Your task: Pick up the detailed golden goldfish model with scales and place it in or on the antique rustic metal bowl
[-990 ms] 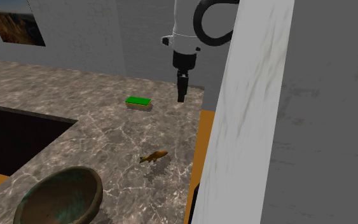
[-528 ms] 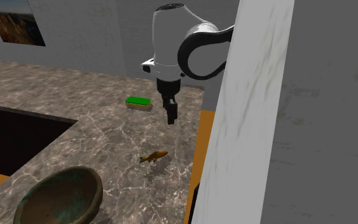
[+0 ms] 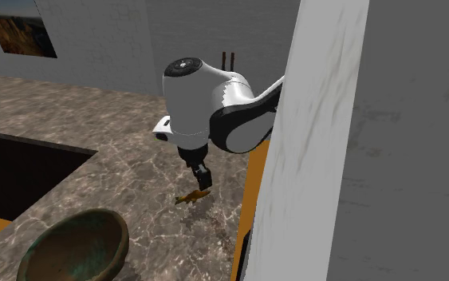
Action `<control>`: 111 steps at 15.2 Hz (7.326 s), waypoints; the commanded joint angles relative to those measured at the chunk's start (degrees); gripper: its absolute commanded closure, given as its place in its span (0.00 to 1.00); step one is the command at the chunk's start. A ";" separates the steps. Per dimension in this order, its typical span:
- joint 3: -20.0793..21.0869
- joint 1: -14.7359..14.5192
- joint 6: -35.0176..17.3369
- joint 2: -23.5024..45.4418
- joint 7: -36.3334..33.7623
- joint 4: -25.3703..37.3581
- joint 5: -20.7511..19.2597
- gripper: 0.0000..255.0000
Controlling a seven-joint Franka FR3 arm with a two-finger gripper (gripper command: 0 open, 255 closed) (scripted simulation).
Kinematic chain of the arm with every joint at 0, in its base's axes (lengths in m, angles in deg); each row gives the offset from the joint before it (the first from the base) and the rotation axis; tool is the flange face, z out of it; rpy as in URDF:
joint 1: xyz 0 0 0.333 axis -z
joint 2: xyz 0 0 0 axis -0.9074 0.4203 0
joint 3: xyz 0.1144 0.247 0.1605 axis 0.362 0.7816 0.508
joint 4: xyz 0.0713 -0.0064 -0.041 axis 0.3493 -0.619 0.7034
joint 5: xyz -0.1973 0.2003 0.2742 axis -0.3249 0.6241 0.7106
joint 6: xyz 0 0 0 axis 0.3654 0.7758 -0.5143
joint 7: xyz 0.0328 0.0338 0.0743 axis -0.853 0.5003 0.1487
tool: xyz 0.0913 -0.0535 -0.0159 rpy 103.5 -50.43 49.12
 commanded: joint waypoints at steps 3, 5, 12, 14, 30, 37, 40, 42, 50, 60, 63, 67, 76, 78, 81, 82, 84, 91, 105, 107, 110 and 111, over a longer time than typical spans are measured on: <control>1.61 -1.72 -2.40 4.45 -0.92 0.08 -4.85 0.00; 1.37 -1.63 -3.76 5.46 -1.51 -0.42 -5.73 0.00; 0.56 -1.40 -7.46 8.49 -3.33 -1.54 -8.49 0.00; 0.56 -1.40 -7.46 8.49 -3.33 -1.54 -8.50 0.00; 0.78 -1.31 -6.22 7.27 -2.37 -1.27 -7.43 1.00; 1.26 -1.13 -1.67 3.34 0.69 0.11 -4.14 1.00; 1.35 -1.12 0.35 1.83 1.85 0.90 -2.94 1.00; 1.38 -1.13 1.72 0.88 2.58 1.50 -2.22 1.00; 1.34 -1.20 7.33 -2.39 5.15 4.42 0.16 1.00; 1.13 -1.29 14.52 -5.32 7.67 9.21 2.10 1.00; 2.55 -2.15 15.86 -1.58 4.99 13.45 0.91 1.00; 4.79 -4.53 18.91 6.49 -0.21 22.65 -2.11 1.00; 6.21 -14.36 29.50 27.28 -8.62 49.90 -9.84 1.00; 5.81 -17.56 32.81 32.73 -9.43 58.19 -11.48 1.00; 4.59 -23.59 39.36 42.71 -9.32 74.68 -13.97 1.00; 3.65 -26.96 43.30 48.34 -8.39 84.71 -15.09 1.00; 3.67 -26.28 41.26 47.57 -9.01 81.71 -14.83 1.00; 3.96 -24.52 35.36 46.51 -10.82 74.17 -14.81 1.00; 3.95 -24.01 33.10 46.52 -11.49 71.71 -14.93 0.00; 3.95 -24.01 33.10 46.52 -11.49 71.71 -14.93 0.00; 3.84 -25.68 37.44 47.50 -10.58 77.36 -14.91 0.00; 3.67 -26.75 39.91 48.39 -9.99 80.94 -15.00 0.00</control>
